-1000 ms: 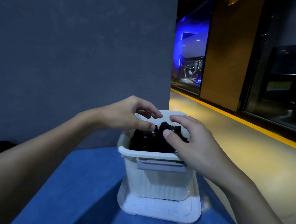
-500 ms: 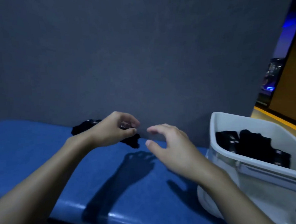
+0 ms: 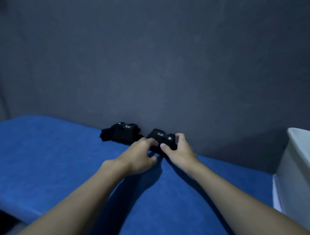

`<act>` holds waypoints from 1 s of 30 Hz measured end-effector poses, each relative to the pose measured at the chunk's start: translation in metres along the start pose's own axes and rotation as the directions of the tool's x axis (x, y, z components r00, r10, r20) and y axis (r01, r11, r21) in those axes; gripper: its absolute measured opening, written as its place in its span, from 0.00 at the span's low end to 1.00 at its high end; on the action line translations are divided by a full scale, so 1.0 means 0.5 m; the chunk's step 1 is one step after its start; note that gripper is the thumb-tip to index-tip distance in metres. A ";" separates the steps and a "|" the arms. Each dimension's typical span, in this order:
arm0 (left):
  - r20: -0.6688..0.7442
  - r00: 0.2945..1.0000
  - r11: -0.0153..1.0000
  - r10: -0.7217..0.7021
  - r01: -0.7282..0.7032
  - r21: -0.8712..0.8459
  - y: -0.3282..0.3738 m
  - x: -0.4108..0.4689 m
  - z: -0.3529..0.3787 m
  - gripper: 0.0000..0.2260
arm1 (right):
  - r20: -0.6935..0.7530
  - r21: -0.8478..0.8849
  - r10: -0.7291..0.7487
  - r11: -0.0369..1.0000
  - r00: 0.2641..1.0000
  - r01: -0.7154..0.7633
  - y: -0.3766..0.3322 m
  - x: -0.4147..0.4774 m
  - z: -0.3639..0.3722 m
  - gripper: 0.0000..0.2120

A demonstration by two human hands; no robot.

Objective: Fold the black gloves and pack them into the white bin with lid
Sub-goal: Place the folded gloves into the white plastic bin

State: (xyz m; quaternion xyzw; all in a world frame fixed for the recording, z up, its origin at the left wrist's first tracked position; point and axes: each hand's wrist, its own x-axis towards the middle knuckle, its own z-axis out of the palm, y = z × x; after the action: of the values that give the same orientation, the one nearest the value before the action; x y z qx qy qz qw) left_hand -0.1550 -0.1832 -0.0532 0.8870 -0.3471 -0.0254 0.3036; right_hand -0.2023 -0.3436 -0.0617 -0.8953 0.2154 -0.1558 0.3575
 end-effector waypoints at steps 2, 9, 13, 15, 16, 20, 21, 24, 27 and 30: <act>-0.014 1.000 1.000 -0.003 0.002 -0.029 0.003 0.014 0.014 0.21 | -0.037 -0.053 0.024 0.998 0.999 -0.026 -0.008 0.031 0.015 0.30; -0.038 0.995 0.993 -0.095 0.092 -0.077 0.003 0.046 0.021 0.29 | -0.018 -0.098 0.027 0.995 0.999 -0.029 -0.015 0.068 0.033 0.17; -0.076 0.987 0.988 -0.145 0.140 -0.064 0.006 0.053 0.025 0.26 | 0.014 -0.093 0.012 0.996 1.000 -0.011 -0.001 0.054 0.022 0.16; -0.122 0.980 0.986 -0.158 0.151 -0.066 0.007 0.057 0.027 0.22 | 0.028 -0.081 0.002 0.997 1.000 0.000 0.006 0.039 0.010 0.16; -0.139 0.977 0.986 -0.162 0.154 -0.065 0.009 0.058 0.028 0.21 | 0.037 -0.084 -0.004 0.996 0.999 0.007 0.010 0.031 0.003 0.16; -0.124 0.976 0.983 -0.180 0.176 -0.049 0.020 0.057 0.033 0.24 | 0.081 -0.075 -0.009 0.997 0.997 0.016 0.034 -0.009 -0.027 0.17; -0.095 0.978 0.982 -0.185 0.179 -0.066 0.025 0.055 0.035 0.25 | 0.094 -0.054 -0.012 0.998 0.995 0.017 0.043 -0.019 -0.034 0.17; 0.024 0.982 0.978 -0.188 0.189 -0.090 0.045 0.044 0.040 0.26 | 0.128 0.017 -0.027 1.000 0.991 0.025 0.066 -0.056 -0.059 0.20; 0.101 0.980 0.977 -0.174 0.184 -0.106 0.068 0.031 0.038 0.27 | 0.162 0.061 -0.030 0.998 0.986 0.020 0.083 -0.097 -0.091 0.22; 0.172 0.969 0.968 -0.176 0.202 -0.150 0.085 0.013 0.035 0.26 | 0.182 0.093 -0.029 0.996 0.983 0.012 0.100 -0.137 -0.115 0.21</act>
State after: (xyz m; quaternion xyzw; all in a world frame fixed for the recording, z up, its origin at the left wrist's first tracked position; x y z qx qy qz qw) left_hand -0.1800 -0.2206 -0.0427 0.8828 -0.2802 -0.1529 0.3445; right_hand -0.3000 -0.3753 -0.0657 -0.8907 0.1651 -0.0862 0.4146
